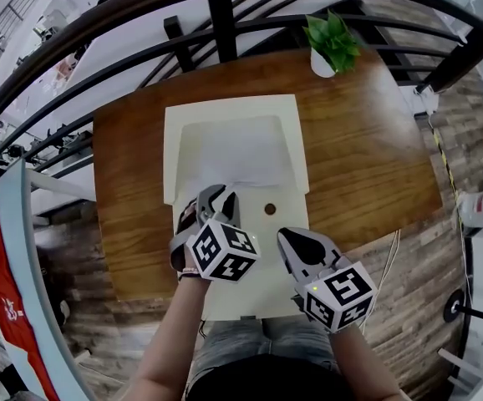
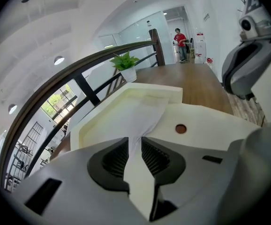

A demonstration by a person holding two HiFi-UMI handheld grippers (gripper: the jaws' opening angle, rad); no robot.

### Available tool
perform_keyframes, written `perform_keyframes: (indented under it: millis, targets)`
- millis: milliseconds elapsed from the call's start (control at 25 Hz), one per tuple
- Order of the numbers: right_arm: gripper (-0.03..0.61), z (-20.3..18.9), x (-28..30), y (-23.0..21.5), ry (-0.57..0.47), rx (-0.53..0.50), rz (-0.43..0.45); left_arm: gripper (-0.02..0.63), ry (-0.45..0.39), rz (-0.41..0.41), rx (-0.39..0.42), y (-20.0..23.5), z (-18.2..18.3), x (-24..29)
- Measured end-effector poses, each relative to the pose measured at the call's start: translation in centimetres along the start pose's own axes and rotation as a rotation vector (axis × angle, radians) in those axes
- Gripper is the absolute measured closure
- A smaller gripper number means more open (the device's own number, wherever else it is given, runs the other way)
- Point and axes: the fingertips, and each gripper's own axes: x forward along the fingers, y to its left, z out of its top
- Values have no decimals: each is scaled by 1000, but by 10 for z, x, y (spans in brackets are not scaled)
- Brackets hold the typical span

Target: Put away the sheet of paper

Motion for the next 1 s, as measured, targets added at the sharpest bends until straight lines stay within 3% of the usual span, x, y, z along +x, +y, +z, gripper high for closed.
perform_keyframes:
  millis: [680,1000]
  targets:
    - [551,26,-40,42,-132,-49,-48,568,-228,-121,-130,-15,21,-110]
    - [551,43,-52,66,-181,-99,-40,581,-312,-112,-163,-15,25,-155]
